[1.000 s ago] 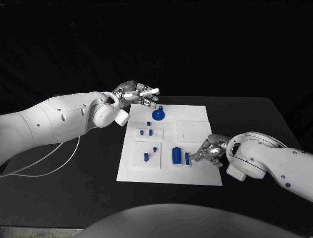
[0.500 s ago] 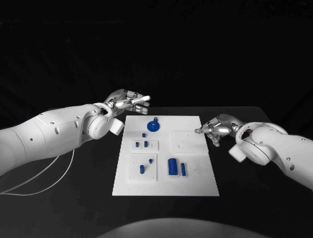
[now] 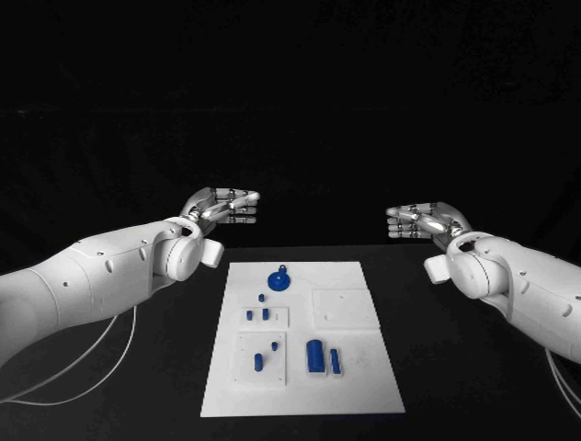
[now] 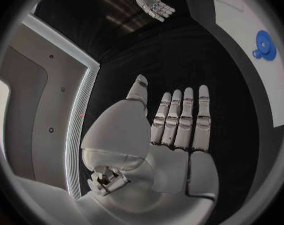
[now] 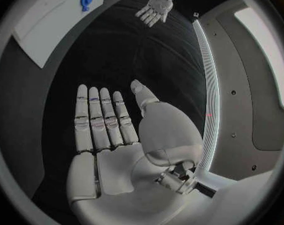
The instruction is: Assemble the parts on the task board
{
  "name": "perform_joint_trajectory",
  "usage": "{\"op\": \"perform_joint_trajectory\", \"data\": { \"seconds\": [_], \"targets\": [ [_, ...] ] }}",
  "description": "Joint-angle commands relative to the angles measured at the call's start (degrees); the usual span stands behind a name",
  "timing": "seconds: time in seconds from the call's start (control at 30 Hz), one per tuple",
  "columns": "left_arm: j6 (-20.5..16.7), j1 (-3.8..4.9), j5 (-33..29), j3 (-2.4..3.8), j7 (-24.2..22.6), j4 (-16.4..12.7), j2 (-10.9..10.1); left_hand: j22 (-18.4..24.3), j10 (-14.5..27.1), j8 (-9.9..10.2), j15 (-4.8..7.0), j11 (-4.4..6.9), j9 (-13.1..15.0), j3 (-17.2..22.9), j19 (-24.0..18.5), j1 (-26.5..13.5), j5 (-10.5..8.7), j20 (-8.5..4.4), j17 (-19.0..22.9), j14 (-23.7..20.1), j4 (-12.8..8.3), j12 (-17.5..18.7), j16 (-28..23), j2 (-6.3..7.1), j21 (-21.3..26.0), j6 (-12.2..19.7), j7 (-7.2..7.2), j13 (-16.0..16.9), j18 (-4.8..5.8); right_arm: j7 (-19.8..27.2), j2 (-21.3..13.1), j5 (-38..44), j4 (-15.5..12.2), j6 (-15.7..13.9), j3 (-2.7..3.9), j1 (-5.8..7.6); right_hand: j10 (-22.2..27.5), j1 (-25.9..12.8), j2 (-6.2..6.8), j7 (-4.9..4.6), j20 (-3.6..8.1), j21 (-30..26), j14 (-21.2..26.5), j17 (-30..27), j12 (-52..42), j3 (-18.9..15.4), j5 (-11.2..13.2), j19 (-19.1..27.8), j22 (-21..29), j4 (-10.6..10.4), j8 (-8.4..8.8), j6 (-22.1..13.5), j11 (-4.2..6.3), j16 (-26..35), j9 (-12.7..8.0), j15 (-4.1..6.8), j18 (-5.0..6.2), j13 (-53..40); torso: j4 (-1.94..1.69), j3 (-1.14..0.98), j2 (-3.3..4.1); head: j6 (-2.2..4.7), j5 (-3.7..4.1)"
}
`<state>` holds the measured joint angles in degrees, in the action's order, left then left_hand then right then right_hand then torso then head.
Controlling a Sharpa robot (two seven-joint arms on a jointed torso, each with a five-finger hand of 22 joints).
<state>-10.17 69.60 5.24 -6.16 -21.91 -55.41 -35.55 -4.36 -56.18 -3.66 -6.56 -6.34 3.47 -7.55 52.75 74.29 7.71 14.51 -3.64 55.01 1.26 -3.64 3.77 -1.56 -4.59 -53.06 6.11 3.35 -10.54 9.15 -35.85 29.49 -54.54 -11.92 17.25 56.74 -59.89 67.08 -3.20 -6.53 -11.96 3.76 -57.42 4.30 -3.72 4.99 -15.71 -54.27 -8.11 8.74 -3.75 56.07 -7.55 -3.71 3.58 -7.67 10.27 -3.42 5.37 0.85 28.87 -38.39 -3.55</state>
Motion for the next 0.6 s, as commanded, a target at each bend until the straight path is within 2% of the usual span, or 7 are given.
{"op": "perform_joint_trajectory", "data": {
  "seconds": [0.03, 0.07, 0.1, 0.23, 0.27, 0.33, 0.6],
  "targets": [
    [-1.89, 0.20, -3.83, 0.07, -1.68, 0.96, 0.83, 0.15, 0.39, -0.02, 0.04, 0.00, -0.06, 0.23, -0.18, -0.47, 0.14, 1.01, 0.03, -0.45, 0.05, 0.27, -0.30, 0.04, 0.25, 0.50, 0.05, -0.05, -1.32, 6.67, 0.97, -7.29, 1.83, 2.03, 0.29, 0.14, 1.05, 0.02, -1.09, 0.05, -2.74, 0.47, 1.24, -0.84, 0.30, -0.92, 0.20, 1.49, 3.97, -0.29, 0.29, -1.06, -0.08, 0.13, -0.14, -0.02, 2.70, 0.09, -0.06, -0.32, -0.87, 1.92, -0.49],
    [-1.87, 0.22, -4.00, 0.07, -1.70, 1.22, 1.05, 0.16, 0.36, 0.01, 0.00, 0.00, -0.09, 0.23, -0.40, -0.55, 0.01, 1.74, 0.08, -0.44, 0.11, 0.29, -0.39, 0.09, 0.35, 0.55, 0.05, -0.05, -2.48, 6.94, 1.18, -7.57, 2.25, 2.10, 0.39, 0.16, 1.13, 0.02, -1.07, -0.01, -3.60, 0.48, 1.31, -0.86, 0.35, -1.27, 0.12, 2.09, 4.32, -0.37, 0.32, -1.38, -0.13, 0.16, -0.16, -0.07, 3.70, 0.11, -0.09, -0.33, -0.88, 2.12, -0.52],
    [-0.41, 0.07, -0.80, 0.00, -0.18, 0.68, 0.59, 4.36, 56.18, 3.66, 6.56, 6.34, -3.47, 7.55, -52.75, -22.29, -7.71, -14.51, 3.64, -55.01, -1.26, 3.64, -3.77, 1.56, 4.59, 53.06, -6.11, -3.35, 10.54, 1.59, 0.75, -2.03, 1.34, 0.22, 0.23, 0.07, 18.56, -20.07, 3.20, 6.53, 11.96, -3.76, 57.42, -4.30, 3.72, -4.99, 15.71, 54.27, 8.11, -8.74, 3.75, -56.07, 7.55, 3.71, -3.58, 7.67, -10.27, 3.42, -0.02, -0.13, -0.38, 0.95, -0.24],
    [-1.75, -0.31, -0.98, 0.25, -0.49, -0.73, 0.20, 4.36, 56.18, 3.66, 6.56, 6.34, -3.47, 7.55, -52.75, -29.57, -7.71, -14.51, 3.64, -55.01, -1.26, 3.64, -3.77, 1.56, 4.59, 53.06, -6.11, -3.35, 10.54, 2.32, 0.38, -3.08, -0.07, -1.03, -0.45, 0.20, 59.89, -26.55, 3.20, 6.53, 11.96, -3.76, 57.42, -4.30, 3.72, -4.99, 15.71, 54.27, 8.11, -8.74, 3.75, -56.07, 7.55, 3.71, -3.58, 7.67, -10.27, 3.42, -0.73, -0.23, -0.02, 1.36, 0.27],
    [-2.34, -0.48, -1.06, 0.36, -0.62, -1.35, 0.03, 4.36, 56.18, 3.66, 6.56, 6.34, -3.47, 7.55, -52.75, -31.22, -7.71, -14.51, 3.64, -55.01, -1.26, 3.64, -3.77, 1.56, 4.59, 53.06, -6.11, -3.35, 10.54, 2.64, 0.22, -3.54, -0.69, -1.57, -0.74, 0.25, 59.89, -67.08, 3.20, 6.53, 11.96, -3.76, 57.42, -4.30, 3.72, -4.99, 15.71, 54.27, 8.11, -8.74, 3.75, -56.07, 7.55, 3.71, -3.58, 7.67, -10.27, 3.42, -1.04, -0.27, 0.13, 1.53, 0.48],
    [-3.85, -0.91, -1.26, 0.64, -0.97, -2.94, -0.41, 4.36, 56.18, 3.66, 6.56, 6.34, -3.47, 7.55, -52.75, -74.29, -7.71, -14.51, 3.64, -55.01, -1.26, 3.64, -3.77, 1.56, 4.59, 53.06, -6.11, -3.35, 10.54, 3.47, -0.20, -4.73, -2.28, -2.98, -1.50, 0.40, 59.89, -67.08, 3.20, 6.53, 11.96, -3.76, 57.42, -4.30, 3.72, -4.99, 15.71, 54.27, 8.11, -8.74, 3.75, -56.07, 7.55, 3.71, -3.58, 7.67, -10.27, 3.42, -1.84, -0.38, 0.53, 1.99, 1.05],
    [-15.04, -4.08, -2.74, 2.69, -3.54, -14.69, -3.65, 4.36, 56.18, 3.66, 6.56, 6.34, -3.47, 7.55, -52.75, -74.29, -7.71, -14.51, 3.64, -55.01, -1.26, 3.64, -3.77, 1.56, 4.59, 53.06, -6.11, -3.35, 10.54, 9.56, -3.26, -13.51, -14.03, -13.34, -7.08, 1.47, 59.89, -67.08, 3.20, 6.53, 11.96, -3.76, 57.42, -4.30, 3.72, -4.99, 15.71, 54.27, 8.11, -8.74, 3.75, -56.07, 7.55, 3.71, -3.58, 7.67, -10.27, 3.42, -5.13, -0.82, 2.18, 3.87, 3.38]
  ]
}}
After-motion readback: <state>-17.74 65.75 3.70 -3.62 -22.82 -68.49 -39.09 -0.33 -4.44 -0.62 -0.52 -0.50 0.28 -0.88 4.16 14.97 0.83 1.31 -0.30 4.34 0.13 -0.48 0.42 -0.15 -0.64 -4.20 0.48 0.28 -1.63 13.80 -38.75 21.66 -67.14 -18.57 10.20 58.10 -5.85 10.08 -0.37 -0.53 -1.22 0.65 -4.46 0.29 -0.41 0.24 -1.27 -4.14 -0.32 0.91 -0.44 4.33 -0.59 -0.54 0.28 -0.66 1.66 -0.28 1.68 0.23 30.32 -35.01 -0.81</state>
